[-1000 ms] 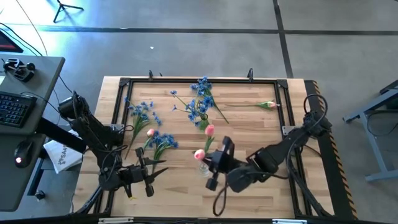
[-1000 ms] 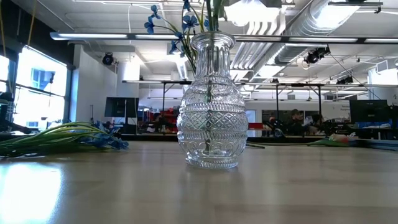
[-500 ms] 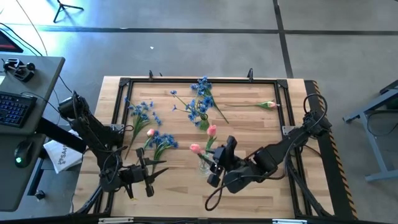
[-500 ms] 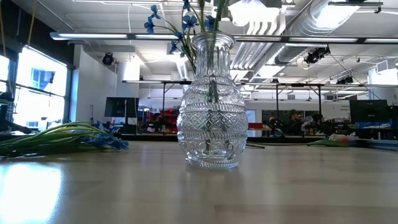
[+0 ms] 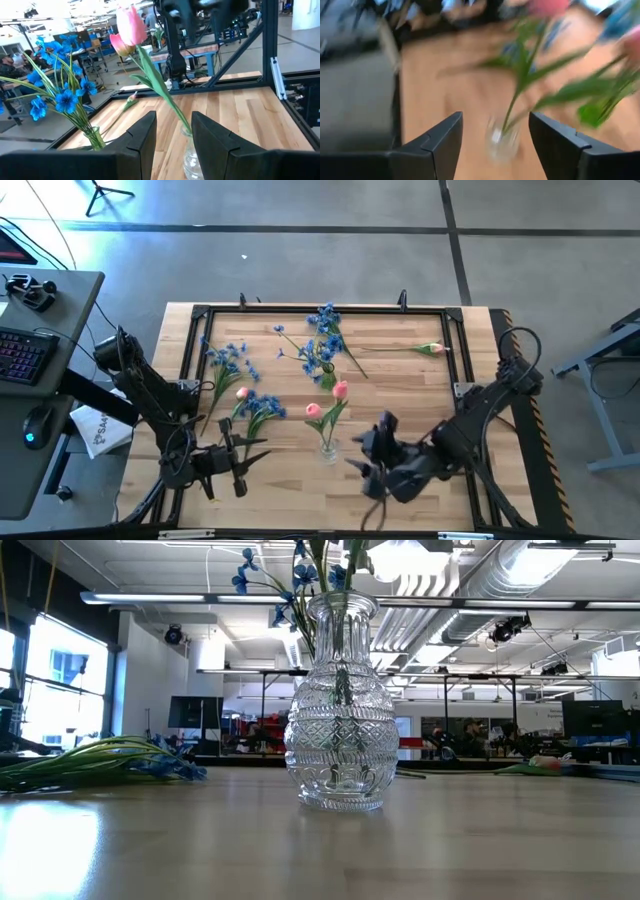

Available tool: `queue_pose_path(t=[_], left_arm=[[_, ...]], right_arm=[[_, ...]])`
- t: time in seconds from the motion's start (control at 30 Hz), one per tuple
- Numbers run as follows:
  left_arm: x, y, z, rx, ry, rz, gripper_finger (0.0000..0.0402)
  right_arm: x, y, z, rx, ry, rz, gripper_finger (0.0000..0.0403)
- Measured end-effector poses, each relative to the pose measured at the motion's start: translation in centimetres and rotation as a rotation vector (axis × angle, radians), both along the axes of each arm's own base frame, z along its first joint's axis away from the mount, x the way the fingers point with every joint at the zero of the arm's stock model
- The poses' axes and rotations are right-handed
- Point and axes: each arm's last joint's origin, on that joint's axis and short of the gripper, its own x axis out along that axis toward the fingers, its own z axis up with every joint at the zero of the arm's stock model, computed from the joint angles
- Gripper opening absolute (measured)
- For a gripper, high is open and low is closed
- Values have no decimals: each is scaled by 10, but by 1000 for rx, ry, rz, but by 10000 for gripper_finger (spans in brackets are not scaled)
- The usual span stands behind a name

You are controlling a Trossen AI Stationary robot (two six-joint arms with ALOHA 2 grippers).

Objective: Sort flowers into vase by color
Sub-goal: Put the bottom blue flowers into the green vase

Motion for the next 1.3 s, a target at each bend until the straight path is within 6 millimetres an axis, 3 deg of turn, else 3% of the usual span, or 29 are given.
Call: queue_pose_path(t=[0.13, 0.3, 0.5, 0.63, 0.8, 0.9, 0.97, 1.1, 1.3], left_arm=[[-2, -1, 0, -19, -6, -5, 113], [-11, -3, 1, -68, -43, 120, 113], [-19, 0, 12, -170, -98, 166, 113], [-20, 2, 17, -197, -101, 105, 113], [-19, 2, 13, -283, -92, -13, 113], [-10, 3, -1, -443, 31, -229, 113], [-5, 8, -17, -548, 163, -258, 113], [-5, 29, -48, -739, 421, -80, 113], [-18, 58, -69, -862, 665, 248, 115]], right_arm=[[-18, 15, -23, 12, 140, 16, 201], [-42, 21, -81, 14, 233, -121, 175], [-59, 2, -159, 65, 198, -360, 156], [-52, -8, -188, 149, 105, -380, 158], [-34, -8, -195, 193, -107, -261, 158], [-27, -5, -189, 153, -217, -185, 158], [-24, -2, -184, 122, -264, -149, 158], [-21, 0, -178, 89, -305, -107, 158], [-21, 0, -178, 81, -304, -109, 158]])
